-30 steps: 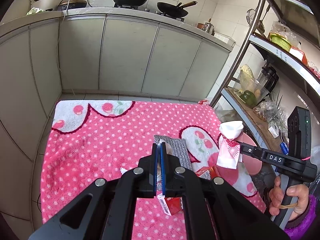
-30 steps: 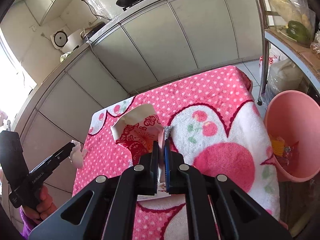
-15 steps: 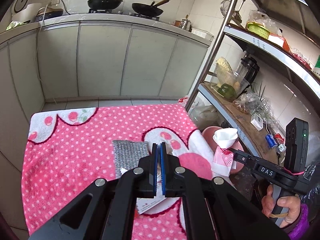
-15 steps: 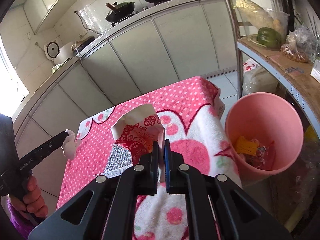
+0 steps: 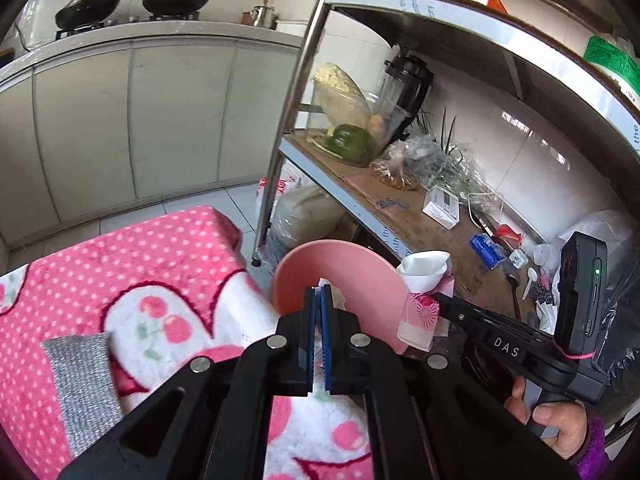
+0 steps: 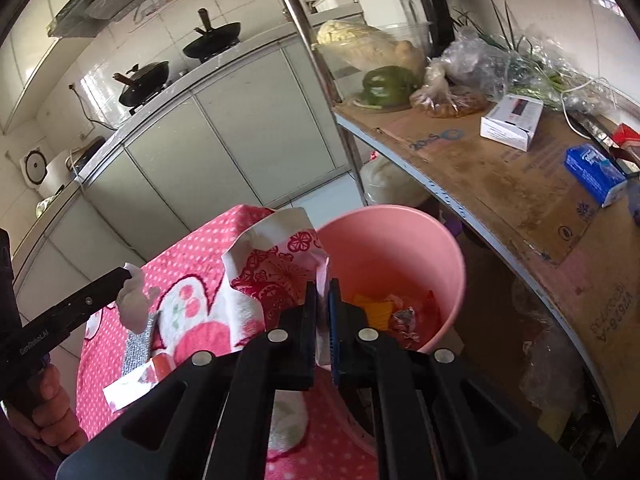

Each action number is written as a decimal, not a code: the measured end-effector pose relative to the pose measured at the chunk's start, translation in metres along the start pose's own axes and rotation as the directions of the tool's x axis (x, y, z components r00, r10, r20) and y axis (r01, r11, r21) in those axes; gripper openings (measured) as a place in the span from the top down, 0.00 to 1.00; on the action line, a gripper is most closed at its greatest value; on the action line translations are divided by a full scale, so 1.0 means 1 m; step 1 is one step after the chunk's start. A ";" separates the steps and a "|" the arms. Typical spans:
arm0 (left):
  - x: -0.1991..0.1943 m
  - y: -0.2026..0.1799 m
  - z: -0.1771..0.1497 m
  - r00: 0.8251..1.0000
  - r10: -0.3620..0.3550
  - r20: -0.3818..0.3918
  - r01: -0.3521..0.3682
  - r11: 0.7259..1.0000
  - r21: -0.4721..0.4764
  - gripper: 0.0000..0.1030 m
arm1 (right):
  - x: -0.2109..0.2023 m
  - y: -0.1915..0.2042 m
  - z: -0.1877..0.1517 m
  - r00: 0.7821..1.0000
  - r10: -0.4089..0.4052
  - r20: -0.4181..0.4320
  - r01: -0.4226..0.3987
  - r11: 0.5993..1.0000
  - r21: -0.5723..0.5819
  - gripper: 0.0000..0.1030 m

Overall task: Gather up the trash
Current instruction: 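Carry the paper cup and tissue over the pink bucket, then open both tools to drop the cup and tissue into the bucket, then move both open tools back over the scrubber pad and toothpaste box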

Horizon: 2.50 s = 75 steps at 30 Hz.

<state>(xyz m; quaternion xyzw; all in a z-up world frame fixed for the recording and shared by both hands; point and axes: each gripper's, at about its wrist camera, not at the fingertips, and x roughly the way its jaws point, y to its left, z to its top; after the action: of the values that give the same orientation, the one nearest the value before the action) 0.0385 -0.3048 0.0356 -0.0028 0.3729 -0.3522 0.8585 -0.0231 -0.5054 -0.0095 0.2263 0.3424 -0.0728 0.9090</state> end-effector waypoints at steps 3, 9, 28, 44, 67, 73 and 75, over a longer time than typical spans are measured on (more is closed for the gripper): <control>0.038 -0.013 0.004 0.999 -0.018 -0.042 0.019 1.000 0.012 0.98 | 0.015 -0.017 0.000 1.000 -0.015 -0.019 0.016 0.999 0.031 0.94; 0.092 -0.024 0.003 0.994 -0.024 -0.104 0.027 0.999 0.027 0.98 | 0.042 -0.036 -0.002 0.997 -0.051 -0.060 0.055 0.996 0.073 0.94; 0.120 -0.020 0.010 0.991 -0.043 -0.130 0.039 0.999 -0.035 0.70 | 0.065 -0.040 0.006 0.992 -0.085 -0.093 0.089 0.995 0.045 0.78; 0.082 -0.013 -0.002 0.992 0.019 -0.121 -0.024 0.999 -0.039 0.70 | 0.040 -0.009 -0.012 0.994 -0.045 -0.095 0.043 0.999 -0.029 0.78; -0.057 0.153 -0.042 0.944 0.305 -0.125 -0.321 0.938 -0.135 0.70 | 0.034 0.095 -0.040 0.962 0.138 -0.237 -0.179 0.970 -0.163 0.77; -0.052 0.201 -0.077 0.914 0.323 -0.247 -0.365 0.918 -0.152 0.70 | 0.045 0.142 -0.073 0.898 0.216 -0.383 -0.321 0.918 -0.234 0.77; -0.046 0.208 -0.084 0.913 0.303 -0.272 -0.357 0.918 -0.175 0.70 | 0.048 0.154 -0.083 0.873 0.232 -0.429 -0.358 0.902 -0.240 0.77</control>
<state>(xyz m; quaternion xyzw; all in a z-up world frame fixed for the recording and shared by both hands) 0.0881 -0.0988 -0.0507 0.0076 0.5052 -0.1552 0.8489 0.0086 -0.3294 -0.0404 0.1397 0.4845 0.1704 0.8466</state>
